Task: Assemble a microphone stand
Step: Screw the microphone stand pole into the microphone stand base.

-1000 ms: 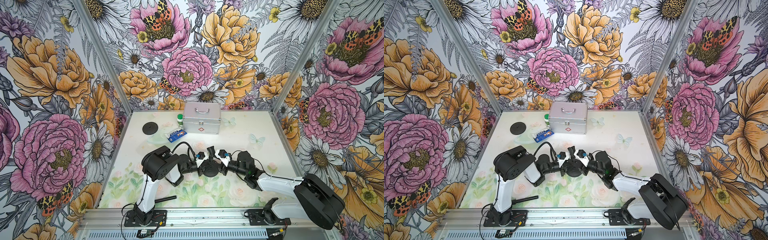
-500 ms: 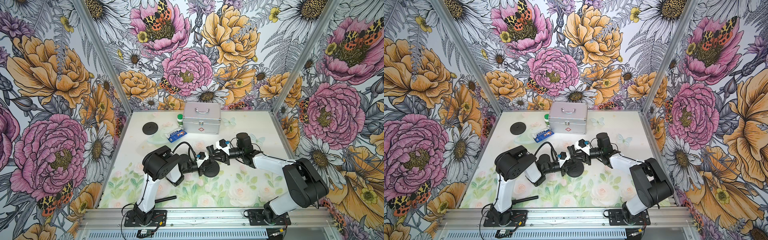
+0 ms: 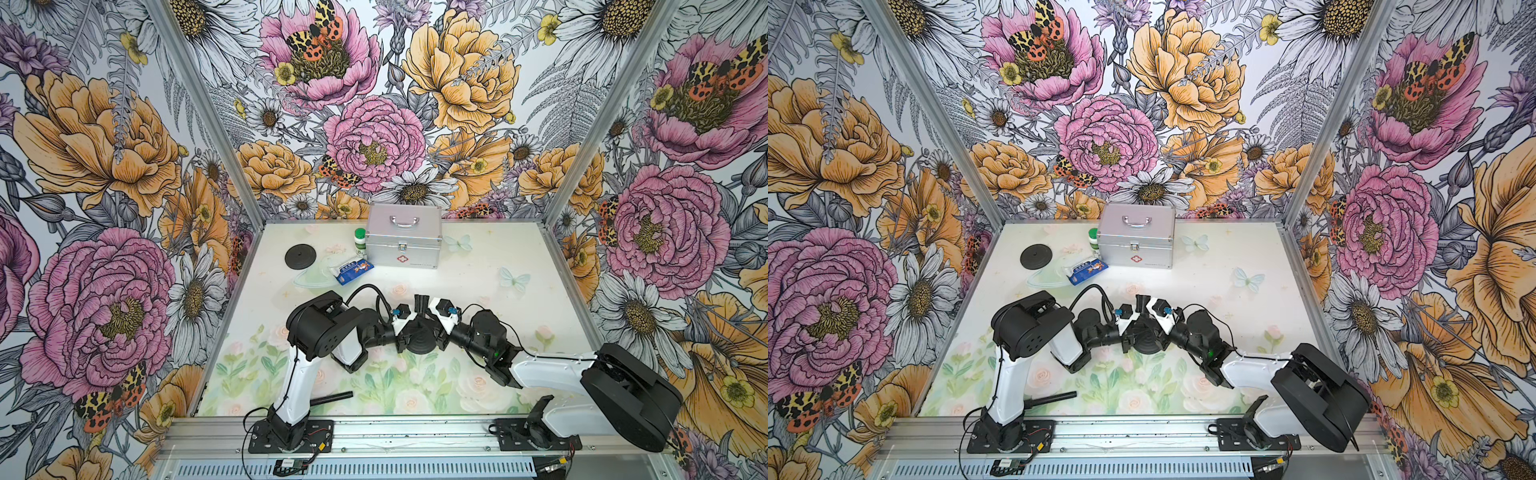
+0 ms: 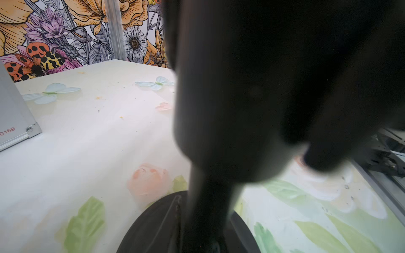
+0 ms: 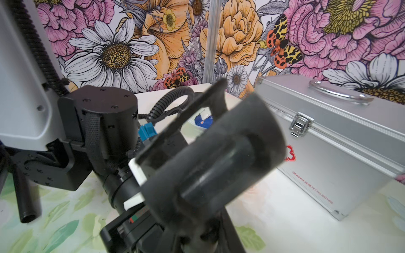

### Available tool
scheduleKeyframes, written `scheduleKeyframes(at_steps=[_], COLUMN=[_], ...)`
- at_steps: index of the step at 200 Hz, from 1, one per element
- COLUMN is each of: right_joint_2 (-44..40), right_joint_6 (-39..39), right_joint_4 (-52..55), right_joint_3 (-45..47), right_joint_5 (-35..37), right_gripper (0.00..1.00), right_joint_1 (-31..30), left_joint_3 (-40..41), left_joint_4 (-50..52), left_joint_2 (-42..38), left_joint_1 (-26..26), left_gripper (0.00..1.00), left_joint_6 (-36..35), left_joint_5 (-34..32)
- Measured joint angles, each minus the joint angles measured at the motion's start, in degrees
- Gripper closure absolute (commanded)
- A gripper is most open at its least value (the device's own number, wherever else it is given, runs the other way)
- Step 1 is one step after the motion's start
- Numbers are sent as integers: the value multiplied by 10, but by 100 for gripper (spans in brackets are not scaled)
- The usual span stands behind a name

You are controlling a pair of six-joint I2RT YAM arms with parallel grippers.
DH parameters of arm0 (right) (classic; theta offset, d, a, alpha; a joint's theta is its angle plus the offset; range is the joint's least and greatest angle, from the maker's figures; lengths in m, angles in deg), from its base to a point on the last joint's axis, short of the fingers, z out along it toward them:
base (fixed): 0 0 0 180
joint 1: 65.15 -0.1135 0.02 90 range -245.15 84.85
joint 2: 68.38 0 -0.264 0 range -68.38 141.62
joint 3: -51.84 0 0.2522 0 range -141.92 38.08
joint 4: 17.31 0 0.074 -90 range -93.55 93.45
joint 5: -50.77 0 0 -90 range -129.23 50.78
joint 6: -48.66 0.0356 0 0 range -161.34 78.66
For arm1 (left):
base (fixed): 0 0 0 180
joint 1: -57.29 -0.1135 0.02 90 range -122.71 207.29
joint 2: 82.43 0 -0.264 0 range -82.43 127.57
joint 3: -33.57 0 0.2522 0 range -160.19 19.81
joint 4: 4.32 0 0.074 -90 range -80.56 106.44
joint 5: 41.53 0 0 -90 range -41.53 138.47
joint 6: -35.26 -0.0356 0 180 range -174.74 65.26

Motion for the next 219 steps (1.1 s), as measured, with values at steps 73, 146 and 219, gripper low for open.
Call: scheduleKeyframes(at_steps=[73, 146, 219], right_joint_2=[44, 79, -5], right_joint_6=[-124, -176, 38], right_joint_4=[230, 322, 59], right_joint_3=[-129, -196, -20], right_joint_5=[-304, -408, 111], right_gripper=[64, 99, 92], right_joint_1=[130, 155, -42], left_joint_3=[0, 0, -2], left_joint_4=[1, 1, -3], left_joint_2=[2, 3, 10], left_joint_1=[2, 0, -2], left_gripper=[76, 75, 75], left_joint_6=[-9, -8, 1], left_joint_5=[-2, 2, -11])
